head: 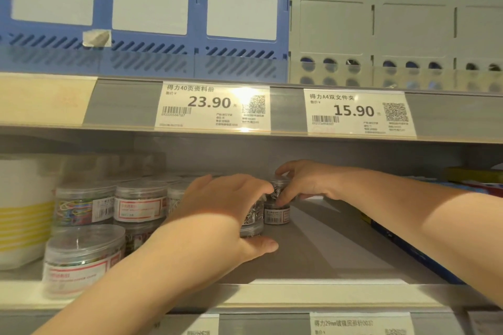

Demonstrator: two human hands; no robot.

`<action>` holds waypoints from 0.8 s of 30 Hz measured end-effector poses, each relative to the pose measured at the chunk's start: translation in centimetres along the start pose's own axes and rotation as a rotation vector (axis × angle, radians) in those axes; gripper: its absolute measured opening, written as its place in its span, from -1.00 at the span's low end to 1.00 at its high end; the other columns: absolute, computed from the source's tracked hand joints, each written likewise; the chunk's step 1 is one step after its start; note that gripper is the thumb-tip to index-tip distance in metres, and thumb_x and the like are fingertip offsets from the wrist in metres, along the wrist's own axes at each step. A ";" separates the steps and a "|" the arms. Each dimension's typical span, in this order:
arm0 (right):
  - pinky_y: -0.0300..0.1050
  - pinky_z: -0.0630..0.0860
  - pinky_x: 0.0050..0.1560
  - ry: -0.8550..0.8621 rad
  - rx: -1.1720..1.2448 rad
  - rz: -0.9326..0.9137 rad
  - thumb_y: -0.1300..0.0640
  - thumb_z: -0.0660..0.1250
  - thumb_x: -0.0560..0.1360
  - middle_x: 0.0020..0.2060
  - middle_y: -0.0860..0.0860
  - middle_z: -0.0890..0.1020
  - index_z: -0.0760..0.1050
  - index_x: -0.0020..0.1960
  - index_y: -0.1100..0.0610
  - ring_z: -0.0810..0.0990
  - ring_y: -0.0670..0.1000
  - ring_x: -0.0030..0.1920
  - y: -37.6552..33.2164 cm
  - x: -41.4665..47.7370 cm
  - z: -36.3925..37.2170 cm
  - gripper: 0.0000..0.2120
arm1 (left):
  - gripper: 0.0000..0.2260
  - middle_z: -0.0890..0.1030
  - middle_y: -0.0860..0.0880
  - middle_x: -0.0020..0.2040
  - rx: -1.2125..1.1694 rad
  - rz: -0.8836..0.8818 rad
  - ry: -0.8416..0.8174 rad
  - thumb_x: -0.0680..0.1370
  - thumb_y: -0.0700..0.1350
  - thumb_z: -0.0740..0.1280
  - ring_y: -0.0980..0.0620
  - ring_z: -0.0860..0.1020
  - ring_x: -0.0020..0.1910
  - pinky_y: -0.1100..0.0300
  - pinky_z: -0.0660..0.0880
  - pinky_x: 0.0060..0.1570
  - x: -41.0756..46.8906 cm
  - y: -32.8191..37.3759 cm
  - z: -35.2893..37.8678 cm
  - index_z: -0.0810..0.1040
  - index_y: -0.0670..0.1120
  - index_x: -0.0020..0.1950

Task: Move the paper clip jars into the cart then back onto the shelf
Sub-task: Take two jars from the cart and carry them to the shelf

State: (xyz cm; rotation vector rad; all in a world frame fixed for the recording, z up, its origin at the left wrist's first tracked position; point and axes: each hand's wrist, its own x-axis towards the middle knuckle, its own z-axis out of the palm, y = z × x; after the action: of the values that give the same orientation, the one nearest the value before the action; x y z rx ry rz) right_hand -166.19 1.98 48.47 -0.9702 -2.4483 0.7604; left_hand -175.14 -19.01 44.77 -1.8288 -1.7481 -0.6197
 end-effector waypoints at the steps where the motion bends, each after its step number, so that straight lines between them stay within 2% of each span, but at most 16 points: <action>1: -0.07 0.52 0.18 0.001 0.008 -0.006 0.20 0.58 0.23 0.20 -0.01 0.40 0.35 0.37 0.02 0.49 0.01 0.16 0.0 0.2 0.1 -0.23 | -0.41 0.16 0.36 0.37 -0.001 -0.007 -0.002 0.45 0.28 0.25 0.33 0.05 0.20 0.38 -0.07 0.18 0.0 0.1 -0.1 0.04 0.31 0.39; 4: 0.00 0.51 0.20 0.026 0.019 -0.031 0.17 0.58 0.20 0.21 0.02 0.45 0.34 0.37 0.00 0.53 0.04 0.15 0.4 0.7 0.8 -0.21 | -0.34 0.15 0.33 0.39 -0.009 -0.043 -0.005 0.46 0.25 0.25 0.30 0.07 0.28 0.38 -0.04 0.17 0.1 0.2 -0.2 -0.09 0.30 0.41; 9: -0.14 0.43 0.23 0.066 0.003 -0.058 0.13 0.54 0.27 0.23 0.03 0.44 0.27 0.42 0.04 0.46 0.01 0.20 1.0 0.6 1.2 -0.21 | -0.28 0.20 0.31 0.39 -0.006 -0.050 0.011 0.46 0.24 0.27 0.26 0.17 0.35 0.36 0.02 0.27 0.2 0.2 -0.1 -0.15 0.26 0.43; 16: -0.04 0.47 0.25 0.066 0.044 -0.061 0.16 0.55 0.27 0.17 0.04 0.46 0.27 0.43 0.09 0.49 0.04 0.19 1.1 0.7 1.5 -0.20 | -0.31 0.19 0.31 0.39 0.006 -0.029 0.034 0.46 0.25 0.24 0.23 0.16 0.37 0.34 0.04 0.29 0.0 0.1 0.0 -0.15 0.29 0.41; 20: -0.07 0.48 0.20 0.067 0.048 -0.082 0.17 0.53 0.30 0.16 0.05 0.50 0.27 0.42 0.09 0.51 0.04 0.16 1.3 0.7 1.6 -0.23 | -0.32 0.19 0.32 0.39 0.014 -0.021 0.041 0.46 0.26 0.24 0.24 0.18 0.37 0.36 0.06 0.25 0.0 0.1 0.1 -0.15 0.29 0.41; 24: -0.07 0.46 0.24 0.064 0.039 -0.085 0.13 0.53 0.29 0.24 0.05 0.46 0.22 0.45 0.06 0.48 0.03 0.20 1.3 0.5 1.7 -0.18 | -0.31 0.21 0.31 0.39 0.007 -0.011 0.061 0.45 0.26 0.25 0.23 0.19 0.36 0.34 0.08 0.28 0.0 -0.1 0.2 -0.13 0.29 0.41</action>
State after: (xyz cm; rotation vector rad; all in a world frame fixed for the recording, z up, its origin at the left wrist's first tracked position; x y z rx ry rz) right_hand -166.77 2.58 46.46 -0.8567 -2.3938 0.7340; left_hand -175.23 -18.92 44.61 -1.7780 -1.7190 -0.6661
